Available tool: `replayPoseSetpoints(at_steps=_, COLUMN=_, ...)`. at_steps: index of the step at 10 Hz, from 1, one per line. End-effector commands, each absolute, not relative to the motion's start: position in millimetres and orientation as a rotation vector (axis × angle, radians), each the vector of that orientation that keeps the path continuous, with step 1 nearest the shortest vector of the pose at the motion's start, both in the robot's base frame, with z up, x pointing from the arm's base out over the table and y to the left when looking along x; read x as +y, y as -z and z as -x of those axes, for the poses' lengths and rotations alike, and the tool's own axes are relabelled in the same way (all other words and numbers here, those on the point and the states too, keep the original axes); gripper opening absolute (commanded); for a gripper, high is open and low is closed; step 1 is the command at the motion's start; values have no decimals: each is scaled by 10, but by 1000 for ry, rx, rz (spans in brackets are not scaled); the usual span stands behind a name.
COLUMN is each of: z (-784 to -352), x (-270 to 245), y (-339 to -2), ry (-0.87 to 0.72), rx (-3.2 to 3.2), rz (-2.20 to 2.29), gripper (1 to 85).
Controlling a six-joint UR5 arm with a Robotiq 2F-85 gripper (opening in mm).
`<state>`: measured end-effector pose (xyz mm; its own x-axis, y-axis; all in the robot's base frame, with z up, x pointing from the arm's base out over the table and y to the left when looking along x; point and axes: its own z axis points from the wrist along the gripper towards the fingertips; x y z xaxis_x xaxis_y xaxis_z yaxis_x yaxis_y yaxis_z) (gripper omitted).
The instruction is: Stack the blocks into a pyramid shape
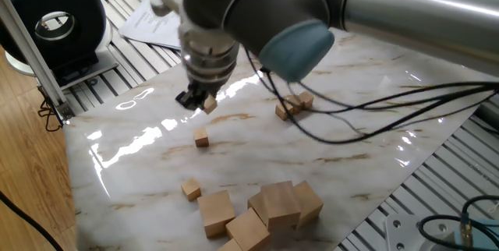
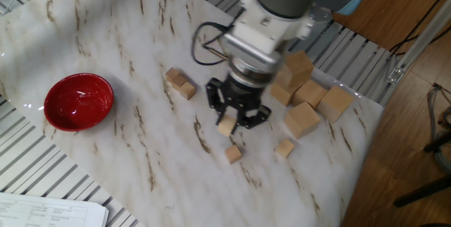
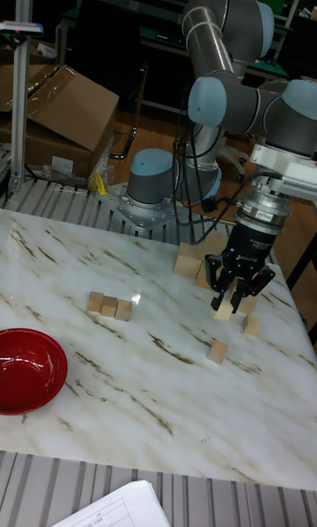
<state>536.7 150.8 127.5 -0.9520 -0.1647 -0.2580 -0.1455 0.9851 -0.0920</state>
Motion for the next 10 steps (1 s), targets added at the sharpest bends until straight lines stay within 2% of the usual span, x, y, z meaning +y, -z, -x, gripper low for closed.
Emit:
replayPoseSetpoints(at_steps=1, z=-5444, x=1173, y=-1290, ry=64, rx=2876, rz=331, gripper=10)
replayPoseSetpoints(at_steps=4, z=-5460, x=801, y=-1229, ry=60, rx=2860, rz=431, gripper=10)
replayPoseSetpoints(at_steps=6, z=-5364, x=680, y=-1190, ry=-12, rx=2880, rz=393, gripper=10)
replayPoseSetpoints(at_steps=7, z=-5358, x=564, y=-1214, ry=39, rx=2874, rz=451, gripper=10)
replayPoseSetpoints(at_steps=10, z=-5304, x=355, y=-1242, ry=45, rx=2863, rz=524, gripper=10)
